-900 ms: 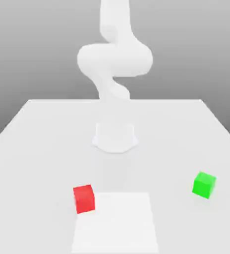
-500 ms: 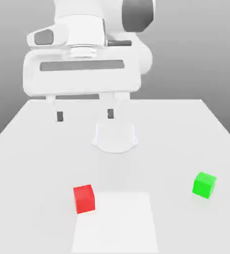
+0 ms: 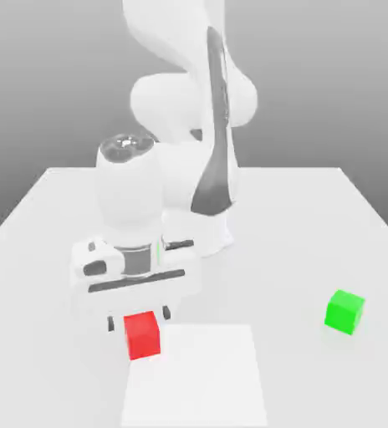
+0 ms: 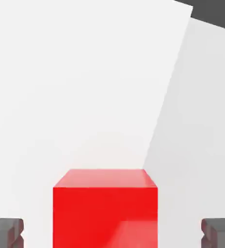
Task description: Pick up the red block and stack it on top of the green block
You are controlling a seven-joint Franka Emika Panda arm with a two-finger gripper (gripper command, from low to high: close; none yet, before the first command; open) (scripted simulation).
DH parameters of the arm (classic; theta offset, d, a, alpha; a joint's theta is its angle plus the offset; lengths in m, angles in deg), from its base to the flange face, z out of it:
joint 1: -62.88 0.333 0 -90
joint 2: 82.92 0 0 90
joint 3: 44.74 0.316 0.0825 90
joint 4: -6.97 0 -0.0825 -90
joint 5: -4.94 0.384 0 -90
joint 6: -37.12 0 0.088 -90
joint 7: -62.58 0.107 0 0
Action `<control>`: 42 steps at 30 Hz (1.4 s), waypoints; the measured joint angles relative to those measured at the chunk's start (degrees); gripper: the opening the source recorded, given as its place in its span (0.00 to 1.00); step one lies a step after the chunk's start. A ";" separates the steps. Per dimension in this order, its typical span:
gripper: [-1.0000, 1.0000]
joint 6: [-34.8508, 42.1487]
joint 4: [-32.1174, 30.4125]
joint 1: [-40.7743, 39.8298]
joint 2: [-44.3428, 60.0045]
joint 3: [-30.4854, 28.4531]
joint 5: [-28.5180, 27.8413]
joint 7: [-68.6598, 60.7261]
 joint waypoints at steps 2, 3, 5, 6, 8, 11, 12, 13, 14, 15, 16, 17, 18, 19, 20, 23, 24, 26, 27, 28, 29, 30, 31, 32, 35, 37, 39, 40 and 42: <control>0.00 -2.14 0.28 -2.23 2.58 2.75 2.01 -1.41; 0.00 -2.14 0.28 -2.23 2.58 2.75 2.01 -1.41; 0.00 -2.10 0.28 -2.24 2.58 2.75 1.97 -1.36; 0.00 -2.07 0.28 -2.24 2.57 2.75 1.94 -1.33; 0.00 -2.52 0.34 -2.78 3.12 3.38 2.27 -1.55; 0.00 -0.37 0.05 -1.17 0.47 1.11 -0.30 0.24; 0.00 0.72 -0.13 -0.62 -0.88 0.19 -1.76 1.27; 0.00 1.86 -0.31 -0.23 -2.28 -0.58 -3.29 2.37; 0.00 3.00 -0.52 0.11 -3.70 -1.27 -4.69 3.35; 0.00 4.18 -0.73 0.16 -5.12 -1.69 -6.14 4.41; 0.00 5.34 -0.96 0.12 -6.53 -2.05 -7.42 5.36; 0.00 6.49 -1.20 -0.06 -7.90 -2.19 -8.55 6.20; 0.00 7.62 -1.45 -0.38 -9.24 -2.16 -9.52 6.94; 0.00 8.72 -1.72 -0.51 -10.54 -2.29 -10.33 7.56; 0.00 9.63 -1.86 -0.55 -11.52 -1.89 -10.81 7.41; 0.00 11.36 -1.45 6.19 -12.74 1.16 -10.73 2.67; 0.00 11.84 -1.23 8.40 -12.98 2.08 -10.59 0.70; 0.00 12.76 -0.76 12.85 -13.40 3.78 -10.31 -3.35; 0.00 13.18 -0.53 14.96 -13.60 4.73 -10.18 -5.39; 0.00 13.61 -0.29 17.05 -13.80 5.68 -10.00 -7.49; 0.00 14.09 -0.05 19.09 -14.00 6.65 -9.84 -9.59; 0.00 14.55 0.20 21.09 -14.21 7.66 -9.68 -11.67; 0.00 15.00 0.44 23.13 -14.41 8.59 -9.58 -13.71; 0.00 15.45 0.68 25.07 -14.62 9.63 -9.40 -15.81; 0.00 16.80 1.41 30.54 -15.26 13.08 -8.84 -22.12; 0.00 17.71 1.90 34.08 -15.71 15.56 -8.45 -26.35; 0.00 17.44 2.31 36.74 -15.05 17.53 -8.34 -29.39; 0.00 16.12 2.45 37.34 -13.59 17.91 -8.65 -29.66; 0.00 12.72 2.66 37.45 -9.94 18.06 -9.80 -29.24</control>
